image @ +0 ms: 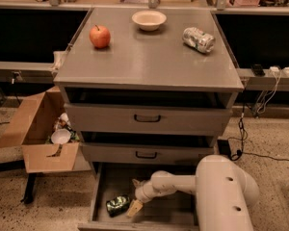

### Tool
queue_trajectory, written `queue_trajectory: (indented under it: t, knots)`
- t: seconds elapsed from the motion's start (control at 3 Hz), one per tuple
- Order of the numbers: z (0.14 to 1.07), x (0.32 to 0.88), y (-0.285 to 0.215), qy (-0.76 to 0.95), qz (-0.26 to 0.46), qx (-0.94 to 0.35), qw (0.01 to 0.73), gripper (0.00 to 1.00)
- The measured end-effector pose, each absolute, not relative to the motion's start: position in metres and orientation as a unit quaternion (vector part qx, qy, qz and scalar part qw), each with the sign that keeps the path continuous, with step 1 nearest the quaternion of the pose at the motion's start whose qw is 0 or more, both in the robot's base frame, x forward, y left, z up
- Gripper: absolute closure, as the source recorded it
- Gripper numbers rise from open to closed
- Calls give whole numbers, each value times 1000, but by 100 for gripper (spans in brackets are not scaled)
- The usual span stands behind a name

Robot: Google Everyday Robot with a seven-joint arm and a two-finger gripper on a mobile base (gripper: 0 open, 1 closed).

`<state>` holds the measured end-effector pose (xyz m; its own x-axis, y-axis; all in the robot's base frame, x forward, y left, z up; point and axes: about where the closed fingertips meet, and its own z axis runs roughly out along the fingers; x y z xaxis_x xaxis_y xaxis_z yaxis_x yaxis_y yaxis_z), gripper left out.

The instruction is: Pick green can from bottom drawer and place on counter

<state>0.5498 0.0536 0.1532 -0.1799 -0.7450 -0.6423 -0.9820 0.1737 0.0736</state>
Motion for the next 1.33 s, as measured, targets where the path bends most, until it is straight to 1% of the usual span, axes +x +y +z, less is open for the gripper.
queue_trajectory:
  t: [0.67, 1.0, 1.33]
  knots:
    - [134, 553, 72, 723, 240, -600, 244, 0]
    - [124, 552, 87, 716, 234, -613, 240, 17]
    - [119, 549, 99, 707, 230, -624, 240, 40]
